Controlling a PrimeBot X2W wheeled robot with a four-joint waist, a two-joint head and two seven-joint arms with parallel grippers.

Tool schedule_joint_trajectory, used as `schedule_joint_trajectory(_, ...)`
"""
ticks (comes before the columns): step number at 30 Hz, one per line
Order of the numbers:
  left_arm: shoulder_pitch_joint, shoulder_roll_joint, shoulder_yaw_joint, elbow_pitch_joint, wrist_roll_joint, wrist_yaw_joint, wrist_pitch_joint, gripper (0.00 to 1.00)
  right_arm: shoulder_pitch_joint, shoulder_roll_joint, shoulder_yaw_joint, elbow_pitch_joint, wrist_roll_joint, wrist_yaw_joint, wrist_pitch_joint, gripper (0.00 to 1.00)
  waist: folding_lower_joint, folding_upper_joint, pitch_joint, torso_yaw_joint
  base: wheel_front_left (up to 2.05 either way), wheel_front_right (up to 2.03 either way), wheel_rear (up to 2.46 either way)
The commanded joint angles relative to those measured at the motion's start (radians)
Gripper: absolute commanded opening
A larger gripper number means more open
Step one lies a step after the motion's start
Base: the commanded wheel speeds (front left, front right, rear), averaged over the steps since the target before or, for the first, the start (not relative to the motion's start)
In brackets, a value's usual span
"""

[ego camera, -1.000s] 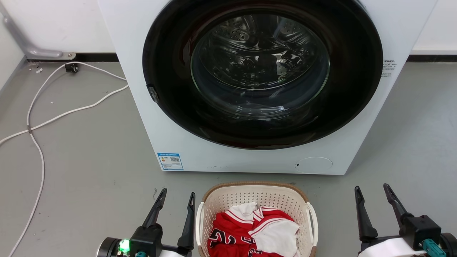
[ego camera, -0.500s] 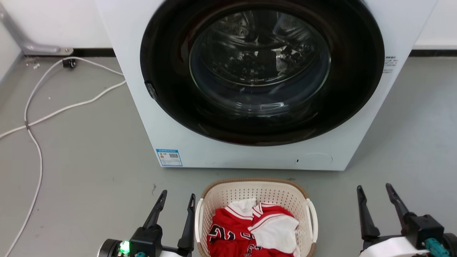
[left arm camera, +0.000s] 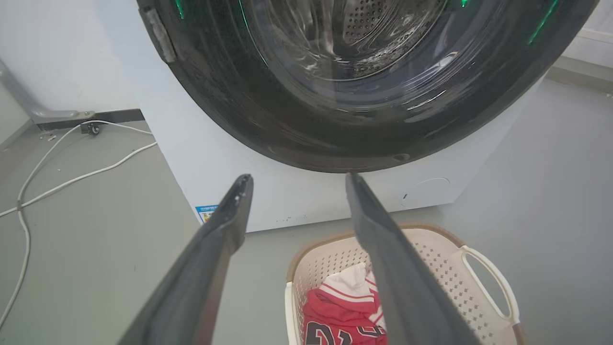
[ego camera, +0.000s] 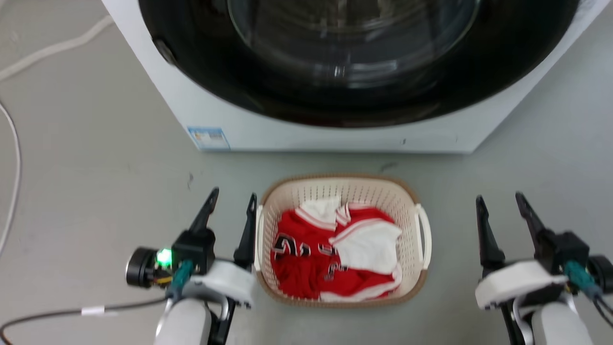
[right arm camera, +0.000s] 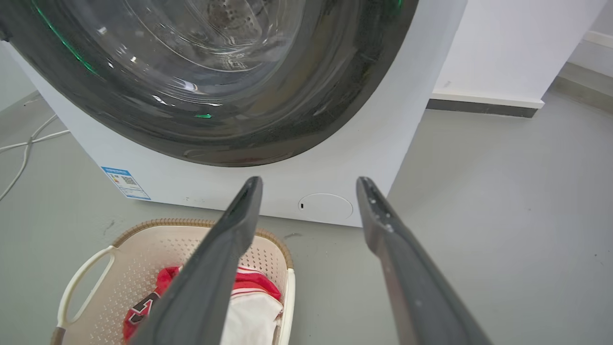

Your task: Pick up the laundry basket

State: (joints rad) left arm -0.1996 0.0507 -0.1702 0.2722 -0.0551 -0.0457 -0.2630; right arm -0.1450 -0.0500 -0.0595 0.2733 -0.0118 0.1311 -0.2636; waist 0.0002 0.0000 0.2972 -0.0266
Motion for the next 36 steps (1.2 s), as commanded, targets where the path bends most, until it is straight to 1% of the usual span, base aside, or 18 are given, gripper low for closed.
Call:
schedule_joint_trajectory(1,-0.031,0.000,0.005,0.015,0.004,-0.005,-0.003,1.00,-0.034,-0.001,-0.002,0.010,-0.014,-0.001,-0.002,1.00,-0.0002,0.0000,0.112,0.006,0.00,0.00,0.00)
schedule_joint_trajectory(4,-0.113,-0.001,0.008,0.093,0.003,-0.010,-0.003,1.00,-0.108,-0.001,-0.019,0.046,0.012,-0.001,-0.002,1.00,-0.0002,0.0000,0.186,0.013,0.00,0.00,0.00)
schedule_joint_trajectory(9,-0.264,0.002,0.010,0.232,0.018,-0.014,-0.003,1.00,-0.228,-0.001,-0.051,0.121,0.014,-0.001,-0.001,1.00,-0.0002,0.0000,0.301,0.029,0.00,0.00,0.00)
schedule_joint_trajectory(13,-0.362,0.010,0.010,0.334,0.019,-0.025,-0.003,1.00,-0.309,0.000,-0.057,0.221,-0.016,-0.001,0.019,1.00,-0.0002,0.0000,0.355,0.033,0.00,0.00,0.00)
schedule_joint_trajectory(19,-0.462,0.023,0.005,0.482,0.009,-0.045,-0.003,1.00,-0.418,-0.001,-0.065,0.369,-0.030,-0.001,0.064,1.00,-0.0002,0.0000,0.413,0.031,0.00,0.00,0.00)
schedule_joint_trajectory(24,-0.538,0.028,0.000,0.624,-0.015,-0.064,-0.003,1.00,-0.505,0.000,-0.038,0.502,0.009,-0.001,0.105,1.00,-0.0002,0.0000,0.449,0.023,0.00,0.00,0.00)
schedule_joint_trajectory(25,-0.620,0.023,-0.045,0.765,-0.027,-0.080,0.023,1.00,-0.579,-0.001,0.009,0.632,0.062,-0.001,0.135,1.00,-0.0002,0.0000,0.482,0.019,0.00,0.00,0.00)
schedule_joint_trajectory(28,-0.665,0.021,-0.074,0.824,-0.048,-0.083,0.047,1.00,-0.622,0.000,0.032,0.700,0.062,-0.001,0.160,1.00,-0.0002,0.0000,0.498,0.018,0.00,0.00,0.00)
schedule_joint_trajectory(31,-0.695,0.014,-0.128,0.863,-0.081,-0.084,0.071,1.00,-0.660,-0.001,0.038,0.758,0.039,-0.001,0.187,1.00,-0.0002,0.0000,0.513,0.017,0.00,0.00,0.00)
schedule_joint_trajectory(36,-0.737,0.011,-0.211,0.896,-0.157,-0.084,0.127,1.00,-0.716,-0.001,0.018,0.832,0.011,-0.001,0.221,1.00,-0.0002,0.0000,0.533,0.024,0.00,0.00,0.00)
